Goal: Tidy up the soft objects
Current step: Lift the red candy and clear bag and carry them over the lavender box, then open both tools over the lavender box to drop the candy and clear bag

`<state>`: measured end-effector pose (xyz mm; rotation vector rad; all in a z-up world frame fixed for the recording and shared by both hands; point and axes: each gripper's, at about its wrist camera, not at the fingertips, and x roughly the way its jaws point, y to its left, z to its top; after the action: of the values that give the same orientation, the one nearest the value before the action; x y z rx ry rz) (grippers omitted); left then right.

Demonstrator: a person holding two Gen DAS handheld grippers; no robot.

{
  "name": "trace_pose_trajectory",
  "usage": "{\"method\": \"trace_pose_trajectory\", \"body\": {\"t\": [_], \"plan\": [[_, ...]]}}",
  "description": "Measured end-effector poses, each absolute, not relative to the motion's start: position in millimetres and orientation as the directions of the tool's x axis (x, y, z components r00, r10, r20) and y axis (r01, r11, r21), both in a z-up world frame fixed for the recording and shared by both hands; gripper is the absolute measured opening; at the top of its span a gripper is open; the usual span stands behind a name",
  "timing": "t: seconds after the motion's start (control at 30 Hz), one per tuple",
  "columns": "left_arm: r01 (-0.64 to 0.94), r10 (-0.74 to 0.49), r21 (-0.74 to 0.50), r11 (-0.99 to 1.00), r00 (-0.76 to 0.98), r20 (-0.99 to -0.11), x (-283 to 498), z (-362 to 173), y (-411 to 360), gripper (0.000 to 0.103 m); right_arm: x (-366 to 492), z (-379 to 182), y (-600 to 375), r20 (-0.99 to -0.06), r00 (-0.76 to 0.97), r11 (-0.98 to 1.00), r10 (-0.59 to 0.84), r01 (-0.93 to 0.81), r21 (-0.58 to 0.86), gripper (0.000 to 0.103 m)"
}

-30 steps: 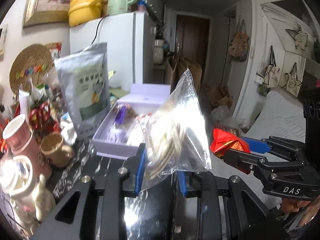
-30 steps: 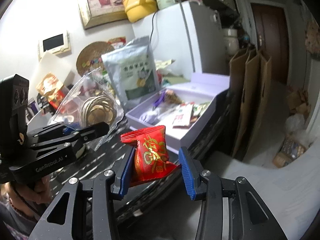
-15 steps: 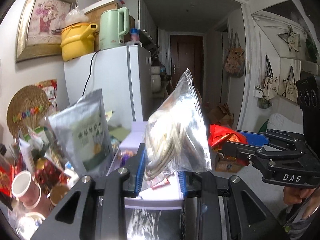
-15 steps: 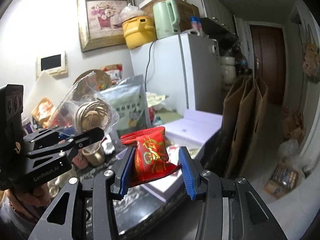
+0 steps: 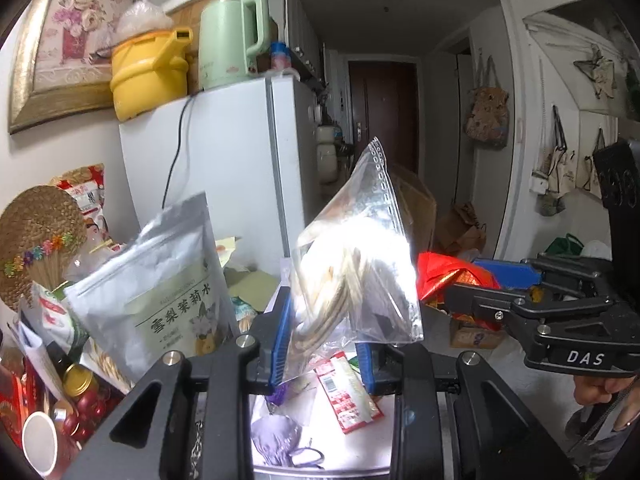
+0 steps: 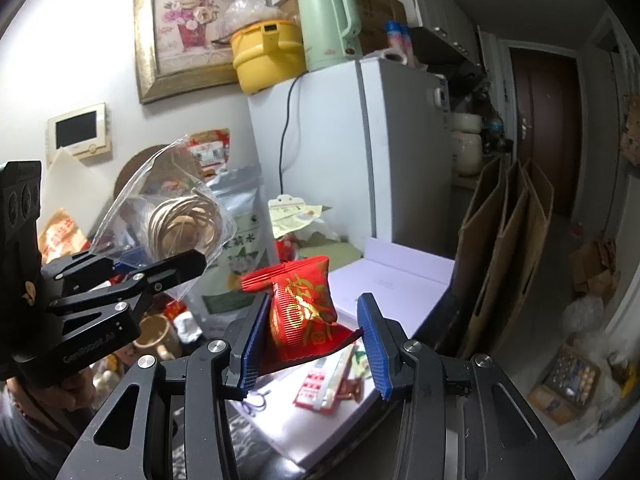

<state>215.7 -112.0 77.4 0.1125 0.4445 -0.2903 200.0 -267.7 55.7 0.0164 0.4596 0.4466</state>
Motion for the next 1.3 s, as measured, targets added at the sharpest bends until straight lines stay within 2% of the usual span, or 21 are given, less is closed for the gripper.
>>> {"method": "trace_pose_trajectory", "body": {"t": [0.5,0.77,1.1,1.23,1.3], "plan": [[0.277,-0.197,0.021,0.961,0.732,-0.653,298,-16,-114,0.028,294,-16,-252,-0.618,0.686,0.91,0.385,-0.393,0.131,0.044],[0.292,-0.164,0.054,0.955,0.67,-0.724,312,-56,-131,0.028,312,-54,-251,-0.683,0.646,0.921,0.341,-0.376,0.104,0.044],[0.317,-0.109,0.125,0.94,0.627,-0.772,321,-78,-148,0.028,315,-73,-259,-0.698,0.64,0.93,0.32,-0.352,0.104,0.044],[0.343,-0.164,0.027,0.939,0.514,-0.842,334,-102,-148,0.028,315,-80,-259,-0.705,0.635,0.933,0.315,-0.345,0.105,0.044],[0.332,-0.148,0.029,0.943,0.495,-0.856,338,-114,-147,0.028,315,-82,-259,-0.709,0.632,0.933,0.313,-0.343,0.106,0.044]]}}
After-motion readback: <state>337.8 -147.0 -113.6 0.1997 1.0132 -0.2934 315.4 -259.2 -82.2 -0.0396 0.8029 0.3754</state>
